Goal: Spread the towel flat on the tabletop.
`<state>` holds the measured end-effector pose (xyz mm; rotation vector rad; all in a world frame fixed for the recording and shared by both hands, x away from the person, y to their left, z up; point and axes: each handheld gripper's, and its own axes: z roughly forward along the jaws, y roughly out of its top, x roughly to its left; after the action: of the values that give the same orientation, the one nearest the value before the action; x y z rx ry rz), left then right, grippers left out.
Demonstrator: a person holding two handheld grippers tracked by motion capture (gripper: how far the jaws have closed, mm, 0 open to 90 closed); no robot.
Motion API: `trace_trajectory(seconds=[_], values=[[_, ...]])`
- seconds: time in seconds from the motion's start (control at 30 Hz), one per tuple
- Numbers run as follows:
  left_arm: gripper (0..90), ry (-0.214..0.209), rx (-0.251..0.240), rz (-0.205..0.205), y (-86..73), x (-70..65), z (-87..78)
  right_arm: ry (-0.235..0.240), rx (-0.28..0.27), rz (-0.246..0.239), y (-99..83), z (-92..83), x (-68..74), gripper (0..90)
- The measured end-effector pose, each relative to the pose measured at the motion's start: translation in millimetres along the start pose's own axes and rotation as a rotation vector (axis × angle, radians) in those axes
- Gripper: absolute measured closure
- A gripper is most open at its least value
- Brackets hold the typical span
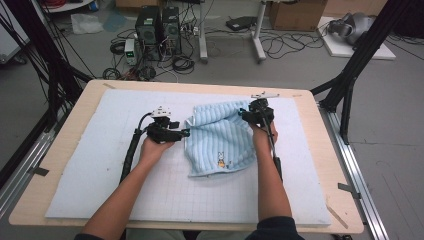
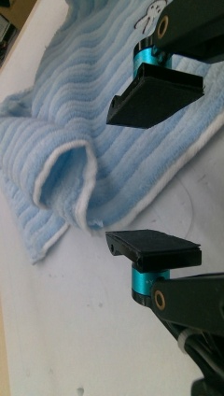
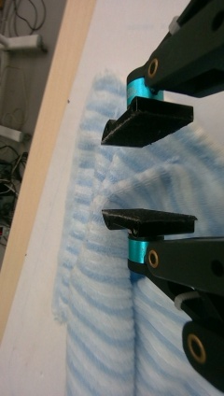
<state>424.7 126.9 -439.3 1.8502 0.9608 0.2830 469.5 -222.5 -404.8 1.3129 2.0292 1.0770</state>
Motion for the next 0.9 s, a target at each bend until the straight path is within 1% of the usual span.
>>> trace_trajectory(seconds=[0.07, 0.13, 0.23, 0.3, 0.37, 0.43, 0.47, 0.5, 0.53, 0.6, 0.63, 0.7, 0.77, 0.8, 0.83, 0.87, 0.9], values=[[37.3, -0.01, 0.002, 0.011, 0.8, -3.8, 0.3, 0.011, -0.018, -0.004, -2.8, -11.5, -1.9, 56.5], [36.4, -0.018, 0.011, 0.027, 0.9, -8.4, 1.3, 0.034, -0.021, -0.012, -6.7, -22.3, -4.0, 55.6], [33.2, -0.03, 0.014, 0.025, 0.8, -13.1, 2.3, 0.047, -0.031, -0.038, -15.4, -37.9, -3.5, 55.0], [33.0, -0.037, 0.019, 0.022, 0.3, -15.2, 3.1, 0.048, -0.036, -0.052, -22.4, -47.4, -3.3, 54.7], [33.0, -0.044, 0.024, 0.018, -0.4, -17.9, 5.8, 0.051, -0.035, -0.052, -29.3, -54.6, -4.4, 54.0], [33.2, -0.043, 0.036, 0.028, -1.8, -21.6, 10.0, 0.076, -0.031, -0.046, -35.5, -58.8, -5.6, 53.1], [33.3, -0.047, 0.044, 0.024, -2.9, -23.7, 12.9, 0.085, -0.022, -0.051, -38.6, -59.4, -5.4, 52.1], [33.4, -0.049, 0.055, 0.029, -4.1, -25.4, 15.6, 0.102, -0.007, -0.047, -41.7, -59.0, -4.6, 49.9], [34.1, -0.048, 0.071, 0.042, -5.4, -27.2, 18.2, 0.121, 0.005, -0.052, -44.9, -57.9, -3.8, 47.9], [37.0, -0.037, 0.107, 0.068, -7.5, -30.3, 23.5, 0.143, 0.03, -0.06, -51.3, -56.9, 0.4, 45.5], [38.4, -0.022, 0.123, 0.086, -7.3, -32.3, 25.3, 0.156, 0.031, -0.064, -54.4, -56.2, 2.3, 43.8], [40.5, -0.006, 0.145, 0.115, -6.1, -35.4, 28.3, 0.184, 0.061, -0.073, -58.6, -53.8, 7.1, 41.7], [43.7, 0.028, 0.163, 0.162, -4.9, -40.3, 30.0, 0.193, 0.092, -0.095, -61.0, -50.7, 11.9, 41.3], [45.1, 0.052, 0.171, 0.185, -4.6, -43.7, 30.8, 0.194, 0.105, -0.111, -62.0, -49.0, 14.3, 41.5], [48.4, 0.063, 0.177, 0.215, -4.3, -46.5, 31.0, 0.192, 0.123, -0.126, -62.9, -47.2, 16.2, 42.4], [57.5, 0.05, 0.175, 0.227, -4.4, -48.5, 31.3, 0.195, 0.137, -0.132, -63.9, -44.5, 17.8, 43.6], [67.2, 0.042, 0.175, 0.253, -4.4, -51.6, 31.9, 0.19, 0.15, -0.137, -65.3, -41.8, 18.8, 47.0]])
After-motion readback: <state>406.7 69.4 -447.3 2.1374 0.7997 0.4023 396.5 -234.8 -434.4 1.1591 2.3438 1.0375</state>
